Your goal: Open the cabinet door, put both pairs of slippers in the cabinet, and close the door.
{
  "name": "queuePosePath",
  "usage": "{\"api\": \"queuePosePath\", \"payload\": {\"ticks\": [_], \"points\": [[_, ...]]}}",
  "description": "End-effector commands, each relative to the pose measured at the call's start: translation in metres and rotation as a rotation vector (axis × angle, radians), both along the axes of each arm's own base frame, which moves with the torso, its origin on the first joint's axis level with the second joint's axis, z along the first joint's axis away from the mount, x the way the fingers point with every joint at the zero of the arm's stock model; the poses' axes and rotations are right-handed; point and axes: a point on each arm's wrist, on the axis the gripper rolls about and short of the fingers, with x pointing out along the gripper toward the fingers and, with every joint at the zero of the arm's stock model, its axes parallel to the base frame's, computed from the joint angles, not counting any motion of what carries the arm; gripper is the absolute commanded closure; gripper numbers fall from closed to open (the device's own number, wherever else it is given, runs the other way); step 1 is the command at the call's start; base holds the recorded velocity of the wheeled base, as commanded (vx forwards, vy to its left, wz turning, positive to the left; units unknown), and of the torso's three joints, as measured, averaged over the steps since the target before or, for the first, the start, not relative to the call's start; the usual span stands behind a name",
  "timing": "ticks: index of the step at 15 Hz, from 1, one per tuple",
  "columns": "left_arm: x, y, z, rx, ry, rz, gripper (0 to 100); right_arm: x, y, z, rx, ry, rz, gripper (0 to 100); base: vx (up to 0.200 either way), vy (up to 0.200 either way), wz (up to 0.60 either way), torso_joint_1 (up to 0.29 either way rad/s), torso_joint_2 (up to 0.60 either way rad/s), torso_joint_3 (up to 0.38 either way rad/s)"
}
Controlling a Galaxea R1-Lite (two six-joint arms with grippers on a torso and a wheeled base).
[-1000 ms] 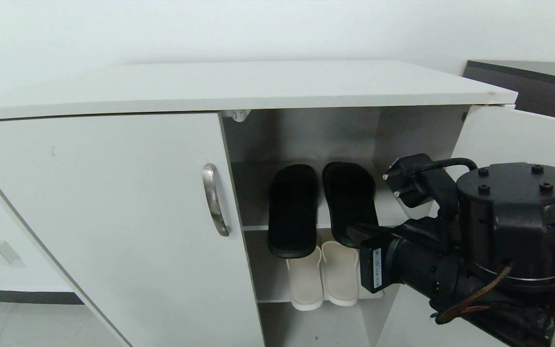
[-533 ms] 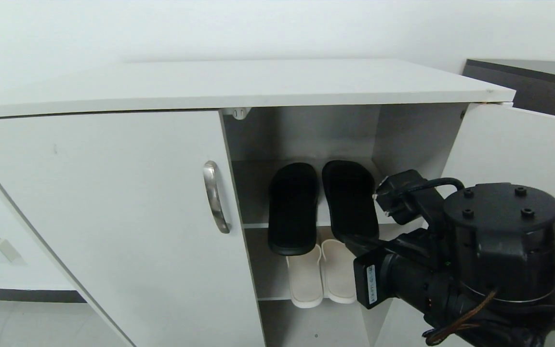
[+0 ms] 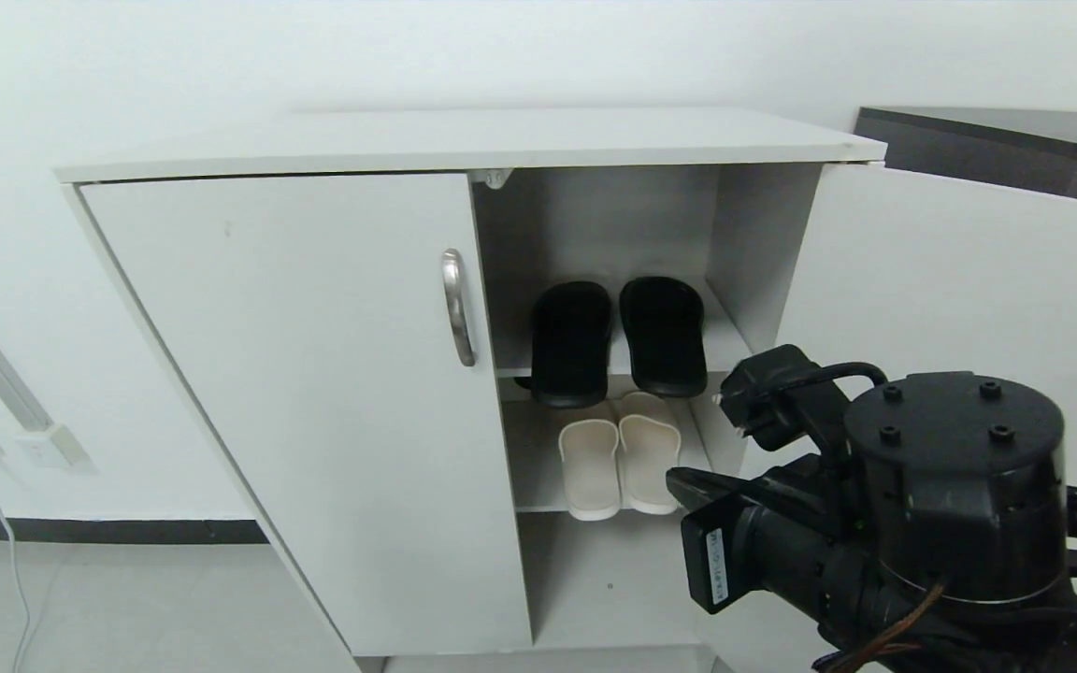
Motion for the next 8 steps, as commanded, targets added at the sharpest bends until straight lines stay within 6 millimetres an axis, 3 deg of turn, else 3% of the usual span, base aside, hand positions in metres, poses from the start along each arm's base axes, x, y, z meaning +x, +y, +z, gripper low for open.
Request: {"api": "queuePosePath", "payload": {"ticks": [1, 8], "points": [[0.0001, 0.0, 0.0, -0.001, 0.002, 0.0, 100, 0.0004, 0.0006, -0.0031, -0.01, 0.006, 0.0, 100, -0.2, 0.0, 0.0, 0.002, 0.0, 0.002], [0.0001, 0.0, 0.0, -0.001, 0.002, 0.0, 100, 0.0041, 0.0027, -0.0129, -0.021, 0.013, -0.007, 100, -0.2, 0.0, 0.0, 0.001, 0.0, 0.004]]}}
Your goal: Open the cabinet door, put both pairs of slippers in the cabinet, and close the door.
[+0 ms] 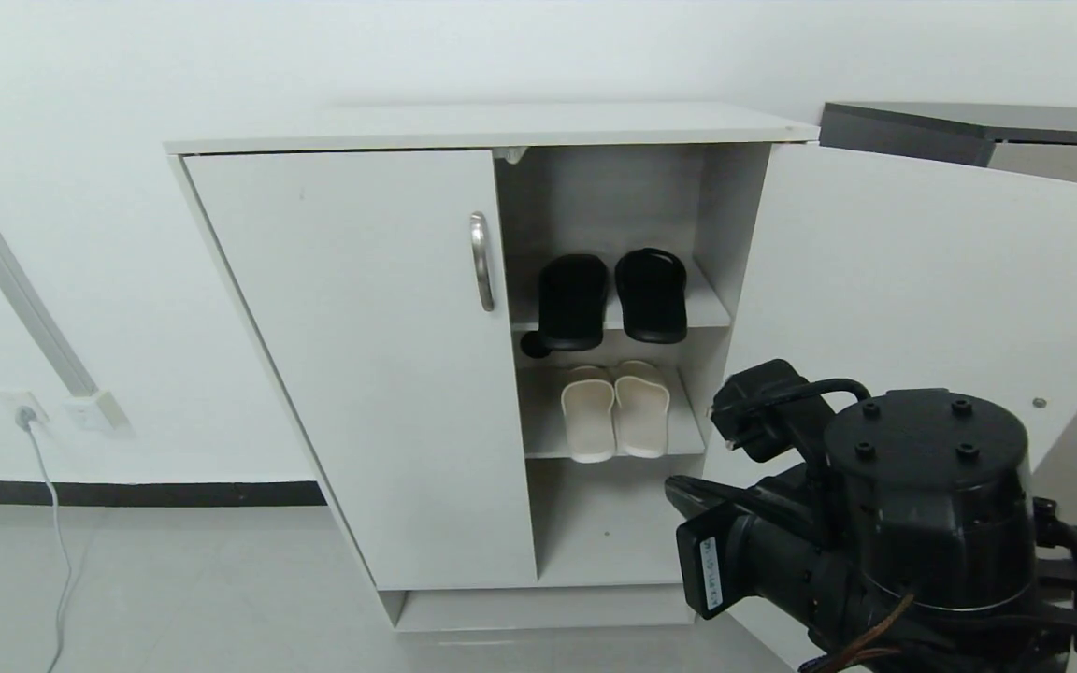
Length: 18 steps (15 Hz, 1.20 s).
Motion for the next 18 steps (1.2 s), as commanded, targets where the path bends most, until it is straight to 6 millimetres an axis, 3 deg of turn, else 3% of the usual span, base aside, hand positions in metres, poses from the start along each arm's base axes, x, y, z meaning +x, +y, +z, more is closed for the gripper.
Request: {"api": "queuePosePath", "payload": {"ticks": [1, 3, 18], "points": [[0.0, 0.0, 0.0, 0.0, 0.001, 0.0, 100, 0.001, 0.001, -0.004, -0.012, 0.006, 0.0, 100, -0.2, 0.0, 0.0, 0.002, 0.0, 0.002], [0.0, 0.0, 0.0, 0.0, 0.001, 0.002, 100, 0.001, 0.002, -0.005, -0.014, 0.009, 0.0, 100, -0.2, 0.0, 0.0, 0.002, 0.0, -0.002], [0.0, 0.0, 0.0, 0.0, 0.001, 0.0, 100, 0.002, 0.004, -0.014, -0.057, 0.018, 0.006, 100, 0.0, 0.0, 0.0, 0.0, 0.0, 0.0]]}}
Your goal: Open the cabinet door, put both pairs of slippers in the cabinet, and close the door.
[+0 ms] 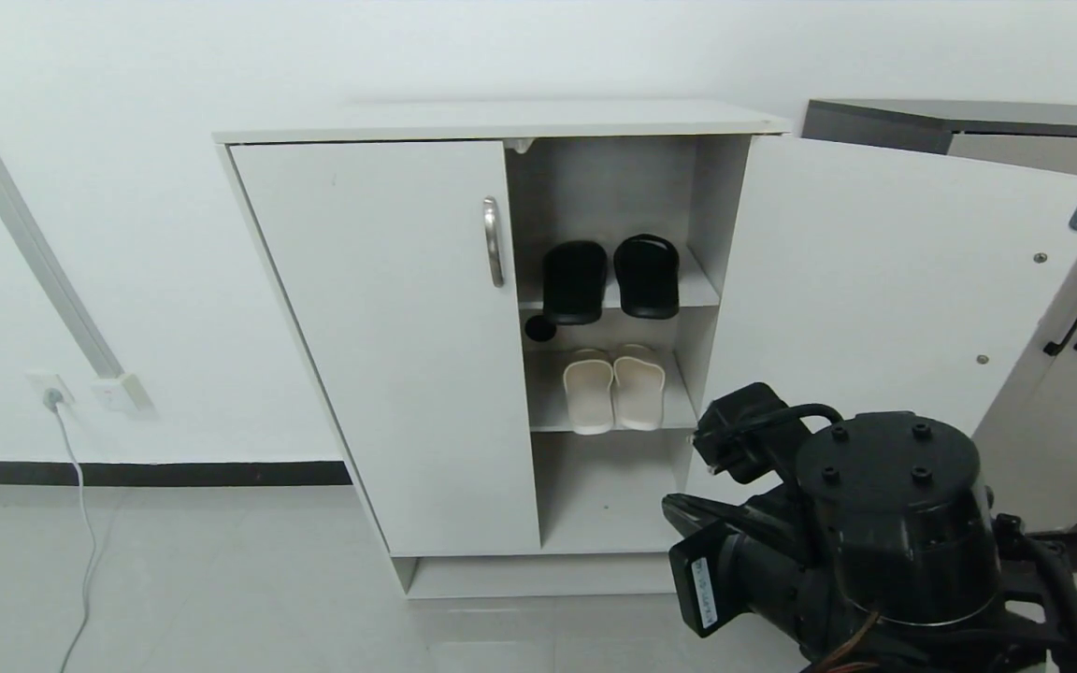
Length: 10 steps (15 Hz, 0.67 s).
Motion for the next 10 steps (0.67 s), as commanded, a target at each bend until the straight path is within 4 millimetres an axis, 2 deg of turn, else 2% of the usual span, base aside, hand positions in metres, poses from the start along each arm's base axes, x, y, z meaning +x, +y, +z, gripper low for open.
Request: {"api": "queuePosePath", "payload": {"ticks": [1, 4, 10], "points": [[0.0001, 0.0, 0.0, 0.0, 0.002, 0.0, 100, 0.0004, 0.0008, -0.0014, -0.004, 0.001, 0.001, 100, 0.0, 0.0, 0.0, 0.002, -0.21, -0.203], [0.0001, 0.0, 0.0002, 0.0, 0.0, 0.001, 100, 0.0004, 0.0008, -0.0014, -0.004, 0.001, 0.001, 100, 0.0, 0.0, 0.0, 0.023, -0.24, -0.328], [0.0001, 0.0, 0.0002, 0.0, 0.0, 0.0, 100, 0.0005, 0.001, -0.0019, -0.006, 0.001, 0.001, 100, 0.0, 0.0, 0.0, 0.078, -0.49, -0.36]]}}
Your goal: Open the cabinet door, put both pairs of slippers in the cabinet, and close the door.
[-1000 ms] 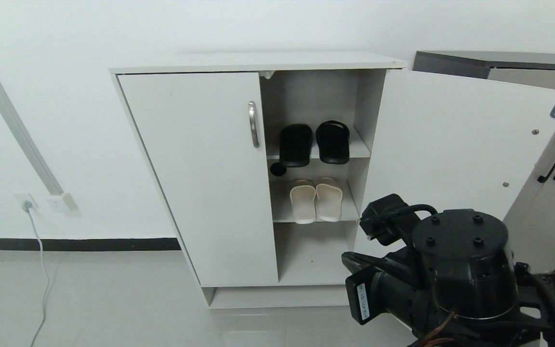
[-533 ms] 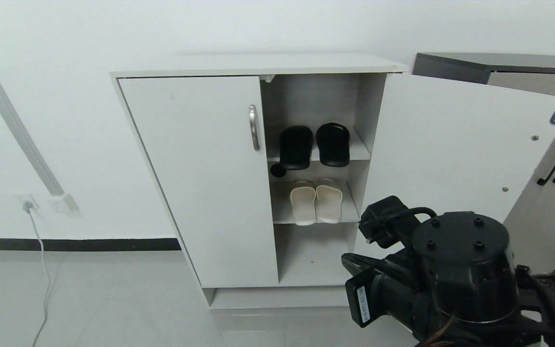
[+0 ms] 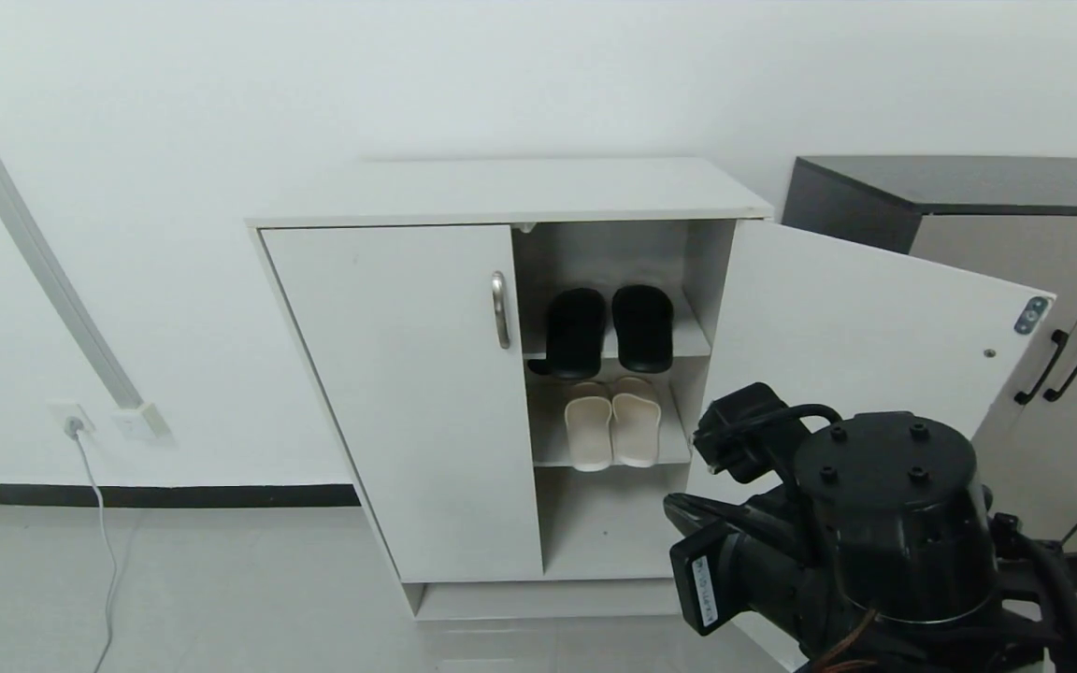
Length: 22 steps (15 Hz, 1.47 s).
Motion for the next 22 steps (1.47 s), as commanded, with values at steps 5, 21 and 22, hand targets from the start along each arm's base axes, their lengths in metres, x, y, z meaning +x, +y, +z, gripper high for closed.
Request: {"api": "queuePosePath", "payload": {"ticks": [5, 21, 22], "points": [[0.0001, 0.0, 0.0, 0.0, 0.002, -0.001, 100, 0.0008, 0.0, -0.0004, -0.002, 0.0, -0.002, 100, 0.0, 0.0, 0.0, 0.136, -0.46, -0.326], [0.0001, 0.0, 0.0, 0.0, 0.002, -0.001, 100, 0.0014, 0.001, -0.003, -0.01, 0.005, -0.002, 100, 0.0, 0.0, 0.0, 0.207, -0.53, -0.319], [0.0001, 0.0, 0.0, 0.0, 0.002, 0.001, 100, 0.0016, 0.0012, -0.0034, -0.011, 0.006, -0.002, 100, 0.0, 0.0, 0.0, 0.266, -0.61, -0.344]]}}
